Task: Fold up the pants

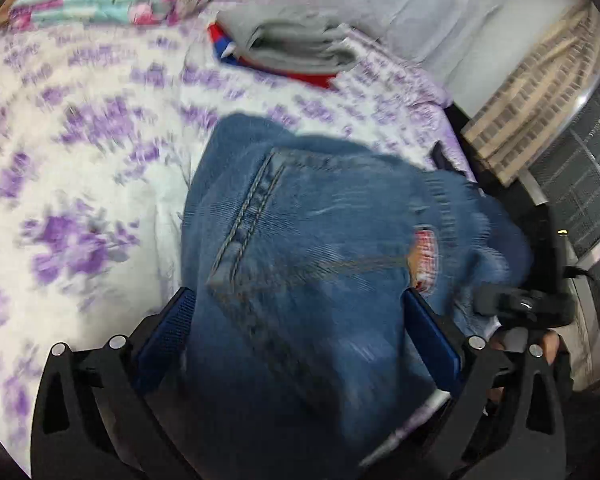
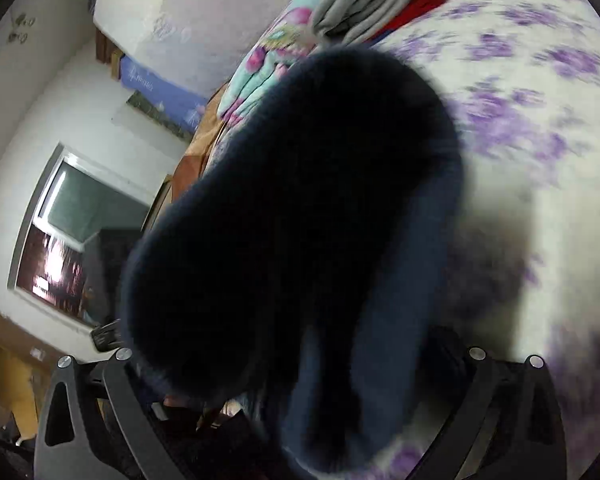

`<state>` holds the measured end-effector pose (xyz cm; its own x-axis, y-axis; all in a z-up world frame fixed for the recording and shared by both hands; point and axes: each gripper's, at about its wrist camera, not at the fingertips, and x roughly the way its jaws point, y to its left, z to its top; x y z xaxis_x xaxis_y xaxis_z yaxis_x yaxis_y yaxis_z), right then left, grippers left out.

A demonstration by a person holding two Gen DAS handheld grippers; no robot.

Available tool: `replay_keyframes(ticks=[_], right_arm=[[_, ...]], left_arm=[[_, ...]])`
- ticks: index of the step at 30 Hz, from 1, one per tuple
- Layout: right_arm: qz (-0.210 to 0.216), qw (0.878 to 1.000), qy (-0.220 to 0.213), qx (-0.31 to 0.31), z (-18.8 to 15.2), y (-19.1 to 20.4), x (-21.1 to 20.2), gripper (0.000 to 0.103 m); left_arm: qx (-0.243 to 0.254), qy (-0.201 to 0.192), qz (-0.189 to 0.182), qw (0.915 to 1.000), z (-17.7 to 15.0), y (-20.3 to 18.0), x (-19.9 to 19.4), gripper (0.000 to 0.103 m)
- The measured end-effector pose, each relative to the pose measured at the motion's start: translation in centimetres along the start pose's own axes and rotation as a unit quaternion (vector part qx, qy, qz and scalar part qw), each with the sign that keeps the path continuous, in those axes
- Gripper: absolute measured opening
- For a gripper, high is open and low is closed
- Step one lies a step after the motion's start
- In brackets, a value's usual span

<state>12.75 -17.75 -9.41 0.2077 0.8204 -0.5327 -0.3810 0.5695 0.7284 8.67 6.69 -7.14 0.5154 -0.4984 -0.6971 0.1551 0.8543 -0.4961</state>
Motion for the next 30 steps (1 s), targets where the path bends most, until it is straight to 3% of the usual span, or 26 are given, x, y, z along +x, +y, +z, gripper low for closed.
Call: replay_keyframes(ticks=[4,5,7,10,14,16,19,25,28,30], right_arm=[[-0.011,1.0,-0.008,-0.013,-0.4,0.6,-0.5,0.066],[-0.006,1.0,-0.014,-0.018,-0.7,1.0,-1.1,0.063],[-0.002,0.999,-0.028,-0.035,-1.2,2.0,-2.1,0.061],[0.005,0.998,-0.037,-0.052,-0.8,3.4,-3.6,0.061],[-0.003,0.996,-0.049,-0.077,2.0,4.1,-5.2,0.061],[-0.023,0.994,-0.054,-0.097,4.7,4.8,-6.0,0.061],[-0.05,0.988,-0.071,-0.131,11.2,6.6,-7.2,0.061],[-0.083,0.964,-0.148,-0.205,26.8,10.5,-8.1,0.069],[-0.114,0.955,-0.171,-0.213,35.4,9.6,-4.8,0.078],[-0.166,0.951,-0.16,-0.208,39.8,7.4,-1.1,0.085]], left_arm=[[0.0,-0.007,0.002,1.0,0.0,-0.3,-0.2,0.099],[0.001,-0.014,-0.003,0.9999,-0.2,-0.8,-0.8,0.095],[0.016,-0.024,0.005,0.9996,-0.3,-2.4,-2.0,0.09],[0.028,-0.034,0.014,0.9989,0.1,-4.5,-3.4,0.09],[0.014,-0.049,0.004,0.9987,3.3,-5.6,-3.8,0.09],[0.003,-0.05,0.0,0.9987,5.7,-5.5,-3.4,0.09],[-0.019,-0.062,-0.006,0.9979,12.0,-5.6,-2.4,0.09],[-0.024,-0.175,-0.013,0.9842,27.1,-6.7,-2.7,0.094],[-0.042,-0.203,-0.003,0.9782,34.2,-4.6,0.4,0.097],[-0.073,-0.174,0.009,0.9821,38.2,-1.6,6.0,0.098]])
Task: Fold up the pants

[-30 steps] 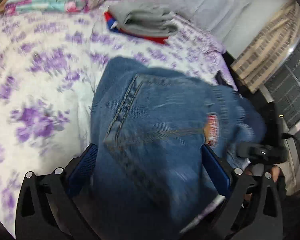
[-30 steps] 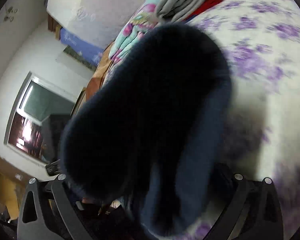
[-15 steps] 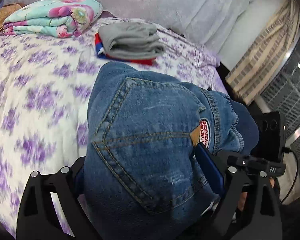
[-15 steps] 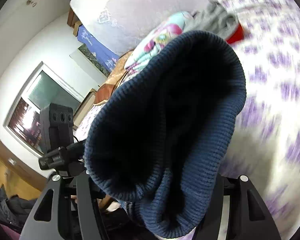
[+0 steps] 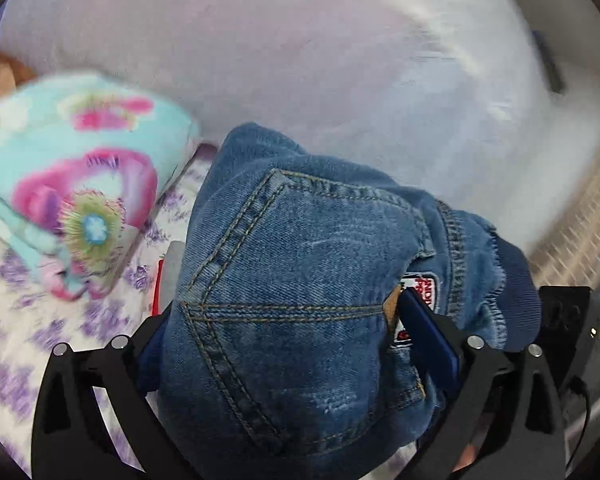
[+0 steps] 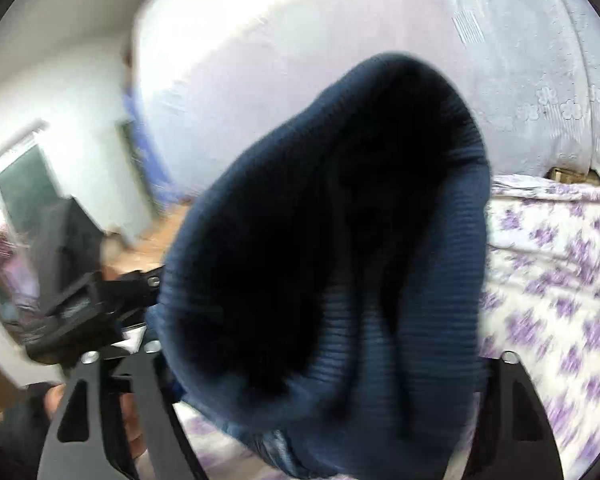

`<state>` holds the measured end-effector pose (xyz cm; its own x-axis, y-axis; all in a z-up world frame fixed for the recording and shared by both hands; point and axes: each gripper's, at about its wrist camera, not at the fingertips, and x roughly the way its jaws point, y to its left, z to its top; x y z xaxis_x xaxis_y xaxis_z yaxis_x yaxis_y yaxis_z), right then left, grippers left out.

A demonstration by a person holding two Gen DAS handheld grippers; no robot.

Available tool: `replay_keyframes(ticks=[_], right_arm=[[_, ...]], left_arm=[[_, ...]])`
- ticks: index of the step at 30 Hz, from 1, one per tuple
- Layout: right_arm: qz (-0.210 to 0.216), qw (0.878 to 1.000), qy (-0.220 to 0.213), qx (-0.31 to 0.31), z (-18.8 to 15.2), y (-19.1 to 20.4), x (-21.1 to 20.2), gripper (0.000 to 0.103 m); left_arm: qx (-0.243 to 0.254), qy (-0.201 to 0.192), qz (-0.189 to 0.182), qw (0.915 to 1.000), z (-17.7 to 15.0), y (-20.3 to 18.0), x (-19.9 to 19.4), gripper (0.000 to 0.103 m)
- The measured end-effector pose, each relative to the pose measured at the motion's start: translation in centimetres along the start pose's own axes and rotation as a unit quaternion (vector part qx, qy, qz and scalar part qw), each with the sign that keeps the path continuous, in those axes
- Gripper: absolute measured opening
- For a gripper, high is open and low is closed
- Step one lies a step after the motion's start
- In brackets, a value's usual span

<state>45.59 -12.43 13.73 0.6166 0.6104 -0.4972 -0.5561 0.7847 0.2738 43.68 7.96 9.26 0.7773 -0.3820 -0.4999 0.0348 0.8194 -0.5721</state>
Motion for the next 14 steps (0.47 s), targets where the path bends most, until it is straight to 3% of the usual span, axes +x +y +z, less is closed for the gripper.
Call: replay_keyframes(ticks=[1,3,4,5,6,8,11,14], right_arm=[[-0.035,0.999,0.022,0.001,-0.1,-1.5,3.6,0.091],[-0.111,0.989,0.091,0.021,-2.3,-5.2,10.4,0.094],[-0.116,0.987,0.104,0.03,-3.2,-6.3,12.2,0.094],[-0.101,0.99,0.086,0.048,-3.8,-7.2,12.3,0.095],[-0.073,0.993,0.057,0.07,-3.9,-7.9,11.3,0.095],[-0.073,0.995,0.039,0.051,-3.3,-7.3,9.8,0.095],[-0.095,0.995,-0.002,0.021,-2.3,-5.8,4.9,0.096],[-0.085,0.995,-0.042,0.034,-2.5,-4.5,-2.4,0.097]], left_arm=[[-0.002,0.017,0.01,0.9998,0.1,0.8,2.2,0.099],[-0.003,0.095,0.078,0.9924,-1.1,4.4,10.3,0.098],[-0.013,0.124,0.091,0.988,-1.8,5.9,12.5,0.099],[-0.048,0.127,0.059,0.989,-2.4,7.6,13.6,0.099],[-0.066,0.11,0.033,0.9911,-2.3,8.0,13.2,0.099],[-0.054,0.106,0.016,0.9928,-1.9,7.5,12.2,0.099],[-0.058,0.105,0.022,0.9925,-1.2,7.6,10.1,0.098],[-0.076,0.072,0.013,0.9944,-1.1,7.2,4.3,0.098]])
